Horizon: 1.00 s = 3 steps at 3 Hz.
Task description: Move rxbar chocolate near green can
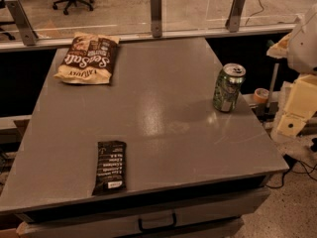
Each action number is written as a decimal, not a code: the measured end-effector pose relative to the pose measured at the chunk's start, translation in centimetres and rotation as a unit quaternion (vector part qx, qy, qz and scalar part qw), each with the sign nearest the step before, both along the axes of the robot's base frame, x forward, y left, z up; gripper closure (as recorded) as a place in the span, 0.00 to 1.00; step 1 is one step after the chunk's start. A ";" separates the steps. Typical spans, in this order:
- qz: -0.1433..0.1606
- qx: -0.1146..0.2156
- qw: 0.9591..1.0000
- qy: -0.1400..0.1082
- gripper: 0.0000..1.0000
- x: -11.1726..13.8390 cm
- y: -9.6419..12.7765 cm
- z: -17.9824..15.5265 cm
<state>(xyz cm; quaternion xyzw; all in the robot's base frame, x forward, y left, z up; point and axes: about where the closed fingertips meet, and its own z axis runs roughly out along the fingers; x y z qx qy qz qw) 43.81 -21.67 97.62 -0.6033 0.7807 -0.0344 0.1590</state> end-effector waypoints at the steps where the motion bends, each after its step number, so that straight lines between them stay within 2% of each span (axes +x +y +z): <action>1: 0.000 0.000 1.000 -0.001 0.00 0.0 0.1 0.0; 2: 0.018 0.017 1.000 0.004 0.00 0.3 1.7 -0.8; 3: 0.074 0.049 0.996 0.023 0.00 0.0 6.9 -3.3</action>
Offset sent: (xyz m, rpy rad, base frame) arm 0.0065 0.0439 -0.0265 0.0916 0.0472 0.0938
